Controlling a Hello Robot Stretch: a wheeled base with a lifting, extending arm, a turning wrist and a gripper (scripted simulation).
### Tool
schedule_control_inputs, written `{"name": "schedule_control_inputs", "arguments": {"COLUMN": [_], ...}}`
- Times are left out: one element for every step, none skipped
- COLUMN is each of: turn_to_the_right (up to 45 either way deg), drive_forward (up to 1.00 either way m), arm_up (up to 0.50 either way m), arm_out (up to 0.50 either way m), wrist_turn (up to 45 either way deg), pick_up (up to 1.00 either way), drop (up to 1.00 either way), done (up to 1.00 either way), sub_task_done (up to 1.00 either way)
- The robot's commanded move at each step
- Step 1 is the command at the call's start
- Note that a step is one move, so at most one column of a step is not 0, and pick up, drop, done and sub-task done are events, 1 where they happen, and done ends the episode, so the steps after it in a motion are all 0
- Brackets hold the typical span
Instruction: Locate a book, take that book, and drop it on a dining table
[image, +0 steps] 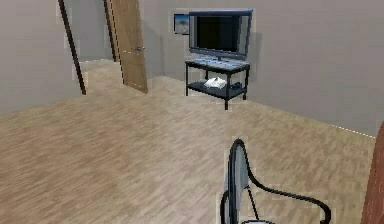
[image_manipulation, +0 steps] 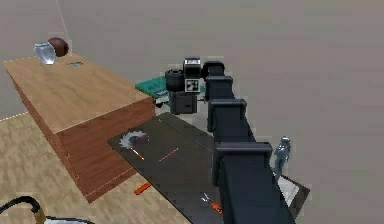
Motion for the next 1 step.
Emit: {"name": "schedule_control_inputs", "arguments": {"turn_to_the_right": [0.0], "drive_forward": [0.00], "arm_up": [0.00], "arm_out": [0.00], "wrist_turn": [-45.0], "pick_up": [0.00], "drop": [0.00], "done": [0.00], "sub_task_done": [0.00]}}
